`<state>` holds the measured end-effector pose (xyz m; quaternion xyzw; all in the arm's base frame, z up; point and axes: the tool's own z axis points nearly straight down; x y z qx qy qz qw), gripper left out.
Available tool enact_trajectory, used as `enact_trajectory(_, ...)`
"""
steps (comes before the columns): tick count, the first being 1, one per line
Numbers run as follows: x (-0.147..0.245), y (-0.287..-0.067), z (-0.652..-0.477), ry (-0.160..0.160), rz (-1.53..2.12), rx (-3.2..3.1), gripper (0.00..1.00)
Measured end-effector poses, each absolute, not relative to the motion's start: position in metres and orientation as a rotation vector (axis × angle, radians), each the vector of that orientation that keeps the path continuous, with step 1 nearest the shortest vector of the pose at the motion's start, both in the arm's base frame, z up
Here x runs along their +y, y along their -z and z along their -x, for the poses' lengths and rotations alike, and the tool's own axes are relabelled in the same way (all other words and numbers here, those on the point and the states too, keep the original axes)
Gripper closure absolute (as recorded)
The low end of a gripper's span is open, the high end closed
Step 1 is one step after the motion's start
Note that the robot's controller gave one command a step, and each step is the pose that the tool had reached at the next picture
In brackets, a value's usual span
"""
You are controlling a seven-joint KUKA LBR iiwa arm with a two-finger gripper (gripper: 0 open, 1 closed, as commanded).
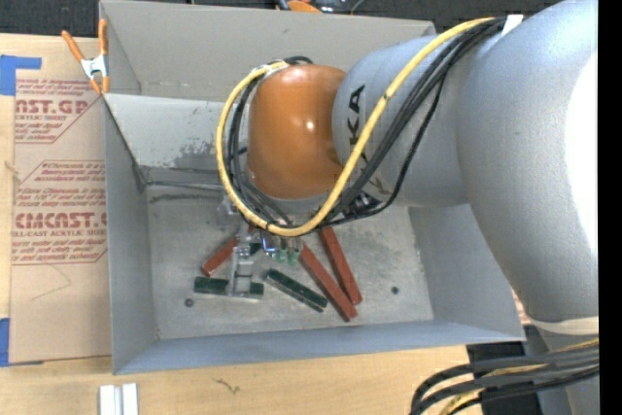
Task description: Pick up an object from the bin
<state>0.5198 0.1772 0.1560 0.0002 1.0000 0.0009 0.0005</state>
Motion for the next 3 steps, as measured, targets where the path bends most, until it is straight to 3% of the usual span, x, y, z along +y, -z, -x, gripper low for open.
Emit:
enact_trajectory(1, 0.188, -0.069, -0.496, -0.002, 0.577, 3.087, 0.00)
enact_trajectory(2, 0.189, -0.071, -0.497, -0.004, 0.575, 3.087, 1.00)
enact_trajectory(3, 0.189, -0.193, -0.517, -0.003, 0.551, 3.083, 1.00)
